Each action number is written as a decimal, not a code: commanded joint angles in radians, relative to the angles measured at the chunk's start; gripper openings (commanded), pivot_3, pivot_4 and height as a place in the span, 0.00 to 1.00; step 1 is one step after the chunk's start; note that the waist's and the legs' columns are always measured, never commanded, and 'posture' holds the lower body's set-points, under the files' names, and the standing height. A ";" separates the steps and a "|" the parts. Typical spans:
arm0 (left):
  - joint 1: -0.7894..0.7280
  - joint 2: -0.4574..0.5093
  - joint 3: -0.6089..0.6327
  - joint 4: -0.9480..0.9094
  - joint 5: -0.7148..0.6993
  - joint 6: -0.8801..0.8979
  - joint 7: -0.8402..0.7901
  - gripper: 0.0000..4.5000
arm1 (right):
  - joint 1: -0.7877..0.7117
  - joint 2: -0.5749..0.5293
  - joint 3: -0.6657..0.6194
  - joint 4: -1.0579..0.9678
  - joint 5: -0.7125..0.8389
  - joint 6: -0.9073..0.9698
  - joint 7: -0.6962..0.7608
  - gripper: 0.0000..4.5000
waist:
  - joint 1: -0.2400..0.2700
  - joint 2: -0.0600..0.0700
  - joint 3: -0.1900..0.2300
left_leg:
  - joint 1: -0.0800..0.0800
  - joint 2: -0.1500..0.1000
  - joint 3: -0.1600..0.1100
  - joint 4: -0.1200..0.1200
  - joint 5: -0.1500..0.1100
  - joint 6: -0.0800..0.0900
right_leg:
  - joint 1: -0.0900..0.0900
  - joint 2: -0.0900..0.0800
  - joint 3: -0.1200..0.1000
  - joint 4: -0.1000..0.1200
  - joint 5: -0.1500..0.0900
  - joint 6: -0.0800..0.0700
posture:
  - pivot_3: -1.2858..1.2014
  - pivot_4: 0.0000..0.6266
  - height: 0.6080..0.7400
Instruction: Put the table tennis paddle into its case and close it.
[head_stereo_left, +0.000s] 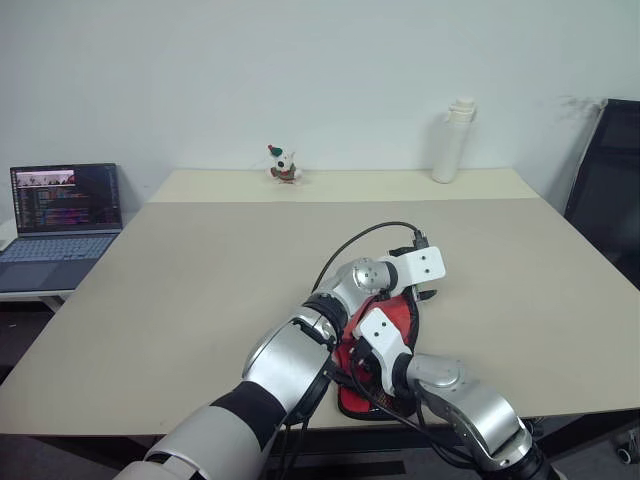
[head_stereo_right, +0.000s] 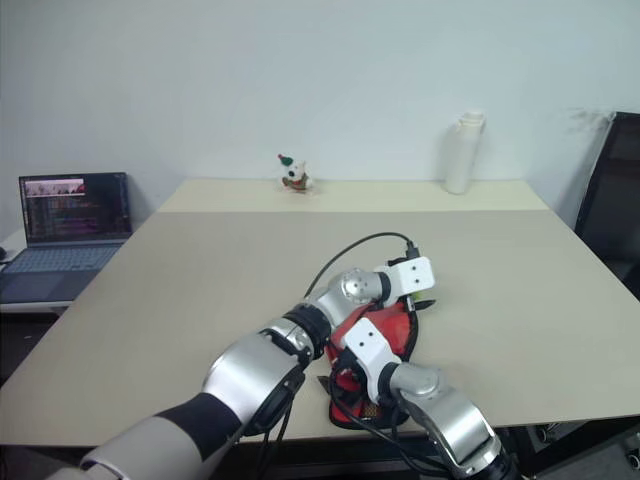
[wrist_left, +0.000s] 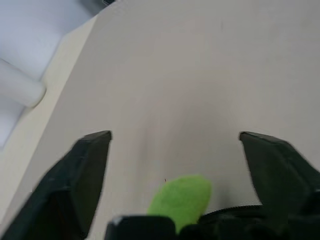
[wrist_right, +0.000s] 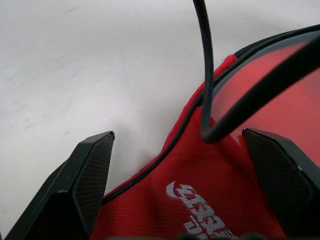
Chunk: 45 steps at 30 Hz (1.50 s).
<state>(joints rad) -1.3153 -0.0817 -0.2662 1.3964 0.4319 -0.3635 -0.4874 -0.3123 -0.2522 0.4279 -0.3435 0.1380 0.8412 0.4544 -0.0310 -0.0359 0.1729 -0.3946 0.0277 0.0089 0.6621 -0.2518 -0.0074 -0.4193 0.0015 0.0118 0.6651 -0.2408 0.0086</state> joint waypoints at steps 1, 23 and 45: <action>-0.013 0.038 0.055 -0.044 -0.052 -0.027 0.018 0.99 | 0.008 -0.036 -0.028 0.063 0.018 0.056 0.028 1.00 | 0.000 0.000 0.000 | 0.000 0.000 0.000 0.000 0.000 0.000 | 0.000 0.000 0.000 0.000 0.000 0.000 | 0.52 0.24 1.00; 0.303 0.221 0.229 -0.259 -0.368 0.014 -0.527 0.99 | -0.178 -0.399 -0.563 -0.060 0.359 0.191 0.233 1.00 | 0.004 0.000 0.001 | -0.004 -0.001 -0.001 0.001 0.000 0.000 | -0.002 -0.002 0.000 -0.002 0.001 0.000 | 0.52 0.24 1.00; 0.406 0.244 0.132 -0.350 -0.357 0.109 -0.635 0.99 | -0.498 -0.170 -0.321 0.741 0.045 -0.336 0.206 1.00 | 0.002 0.001 0.001 | -0.004 0.000 0.001 0.000 0.000 0.000 | -0.002 0.000 0.004 -0.001 0.002 -0.001 | 0.52 0.24 1.00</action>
<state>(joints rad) -0.9298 0.1575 -0.1171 1.0622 0.0749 -0.2650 -1.1114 -0.7796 -0.4223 0.1059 0.3699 0.2072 0.5580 0.6671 -0.0289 -0.0351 0.1739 -0.3984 0.0281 0.0097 0.6626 -0.2518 -0.0071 -0.4218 0.0014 0.0152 0.6641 -0.2387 0.0070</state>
